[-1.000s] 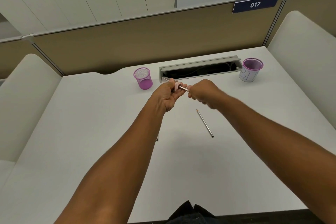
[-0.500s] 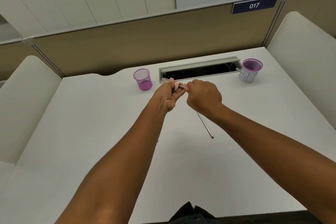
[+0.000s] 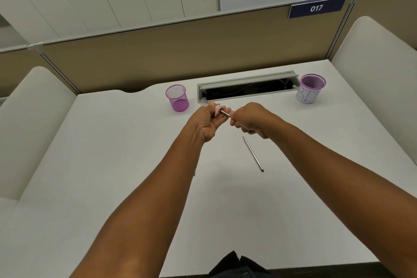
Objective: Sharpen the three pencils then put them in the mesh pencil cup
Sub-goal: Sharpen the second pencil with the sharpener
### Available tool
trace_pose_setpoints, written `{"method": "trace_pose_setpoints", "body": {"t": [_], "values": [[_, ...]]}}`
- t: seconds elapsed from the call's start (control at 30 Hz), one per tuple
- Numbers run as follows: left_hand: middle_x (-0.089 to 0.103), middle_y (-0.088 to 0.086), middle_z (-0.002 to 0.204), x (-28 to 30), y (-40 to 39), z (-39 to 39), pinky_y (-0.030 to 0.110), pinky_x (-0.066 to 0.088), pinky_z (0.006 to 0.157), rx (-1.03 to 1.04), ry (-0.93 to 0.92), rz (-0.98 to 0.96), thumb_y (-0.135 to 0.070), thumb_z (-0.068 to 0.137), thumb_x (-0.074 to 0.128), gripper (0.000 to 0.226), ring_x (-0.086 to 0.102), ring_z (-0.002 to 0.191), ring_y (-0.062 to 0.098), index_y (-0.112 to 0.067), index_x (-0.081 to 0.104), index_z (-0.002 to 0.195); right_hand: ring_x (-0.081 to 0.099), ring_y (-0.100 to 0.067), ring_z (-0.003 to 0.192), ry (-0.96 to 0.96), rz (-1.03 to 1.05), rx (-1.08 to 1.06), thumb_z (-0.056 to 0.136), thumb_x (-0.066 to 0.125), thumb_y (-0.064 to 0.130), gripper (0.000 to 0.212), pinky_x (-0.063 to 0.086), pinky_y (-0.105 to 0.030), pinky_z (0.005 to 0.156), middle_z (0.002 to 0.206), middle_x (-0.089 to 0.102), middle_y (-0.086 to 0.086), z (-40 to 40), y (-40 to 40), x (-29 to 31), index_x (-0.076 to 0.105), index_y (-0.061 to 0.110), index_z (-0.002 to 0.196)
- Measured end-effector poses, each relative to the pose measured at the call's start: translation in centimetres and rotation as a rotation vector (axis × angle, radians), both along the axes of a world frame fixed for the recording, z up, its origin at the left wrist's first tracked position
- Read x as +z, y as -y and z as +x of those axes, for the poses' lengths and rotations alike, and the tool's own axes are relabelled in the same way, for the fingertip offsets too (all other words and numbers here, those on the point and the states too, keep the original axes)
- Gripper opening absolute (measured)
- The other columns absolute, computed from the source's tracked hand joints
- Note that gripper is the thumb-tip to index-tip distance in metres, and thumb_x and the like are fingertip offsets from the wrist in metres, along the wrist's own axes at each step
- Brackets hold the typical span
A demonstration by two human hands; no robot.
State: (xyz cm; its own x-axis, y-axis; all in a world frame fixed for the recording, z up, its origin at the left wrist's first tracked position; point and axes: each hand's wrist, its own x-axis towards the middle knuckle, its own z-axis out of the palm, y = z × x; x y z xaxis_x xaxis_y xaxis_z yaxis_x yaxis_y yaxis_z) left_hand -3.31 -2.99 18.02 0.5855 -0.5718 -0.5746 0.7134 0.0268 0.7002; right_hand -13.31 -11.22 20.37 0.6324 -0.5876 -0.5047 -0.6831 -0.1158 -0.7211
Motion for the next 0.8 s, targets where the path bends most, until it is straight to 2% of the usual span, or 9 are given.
{"method": "trace_pose_setpoints", "body": {"t": [0.13,0.23,0.33,0.47,0.6,0.73,0.8], "values": [[0.067,0.022,0.093,-0.3,-0.4,0.9,0.038,0.059,0.069,0.053,0.000,0.016,-0.019,0.101,0.048,0.034,0.069,0.078,0.030,0.005,0.052,0.125,0.052,-0.021,0.067,0.059,-0.266,0.080,0.100,0.043,0.030,0.039,0.043,-0.032,0.065,0.093,0.069,-0.018,-0.4,0.0,-1.0,0.068,0.003,0.089],[0.066,0.021,0.089,-0.5,-0.5,0.6,0.040,0.057,0.080,0.042,0.012,0.019,-0.019,0.101,0.049,0.034,0.069,0.080,0.030,0.004,0.051,0.125,0.053,-0.023,0.073,0.113,-0.304,0.070,0.101,0.042,0.031,0.042,0.046,-0.036,0.070,0.098,0.069,-0.020,-0.6,-0.3,-1.4,0.069,-0.001,0.098],[0.066,0.023,0.095,-0.6,-0.6,0.4,0.043,0.055,0.085,0.042,-0.014,-0.008,-0.017,0.101,0.047,0.039,0.068,0.096,0.034,0.001,0.046,0.136,0.060,-0.028,0.083,0.140,-0.330,0.080,0.100,0.044,0.031,0.040,0.052,-0.040,0.078,0.097,0.069,-0.019,-0.8,-0.3,-2.0,0.068,-0.001,0.100],[0.065,0.023,0.103,-0.6,-0.5,0.5,0.045,0.055,0.079,0.056,-0.064,-0.029,-0.014,0.101,0.047,0.039,0.065,0.106,0.038,-0.001,0.046,0.138,0.059,-0.024,0.083,0.156,-0.345,0.078,0.099,0.048,0.032,0.033,0.045,-0.032,0.070,0.094,0.068,-0.013,-1.0,-0.1,-2.5,0.066,0.005,0.099],[0.063,0.025,0.114,-0.6,-0.4,0.5,0.046,0.056,0.076,0.068,-0.096,-0.039,-0.014,0.101,0.047,0.040,0.065,0.107,0.039,-0.004,0.046,0.140,0.055,-0.020,0.077,0.166,-0.364,0.075,0.097,0.052,0.033,0.027,0.042,-0.030,0.064,0.090,0.066,-0.010,-1.0,0.1,-3.0,0.063,0.009,0.093],[0.063,0.024,0.116,-0.6,-0.4,0.6,0.043,0.056,0.076,0.080,-0.121,-0.050,-0.014,0.101,0.048,0.040,0.065,0.106,0.038,-0.005,0.048,0.139,0.053,-0.017,0.076,0.171,-0.375,0.073,0.096,0.054,0.033,0.025,0.041,-0.029,0.065,0.087,0.062,-0.006,-1.1,0.3,-3.2,0.062,0.009,0.096],[0.064,0.024,0.110,-0.7,-0.4,0.8,0.044,0.056,0.078,0.090,-0.128,-0.054,-0.015,0.100,0.049,0.039,0.066,0.104,0.036,-0.003,0.049,0.138,0.053,-0.018,0.078,0.175,-0.357,0.067,0.096,0.054,0.031,0.023,0.041,-0.029,0.067,0.088,0.061,-0.005,-1.2,0.5,-3.4,0.062,0.010,0.099]]}}
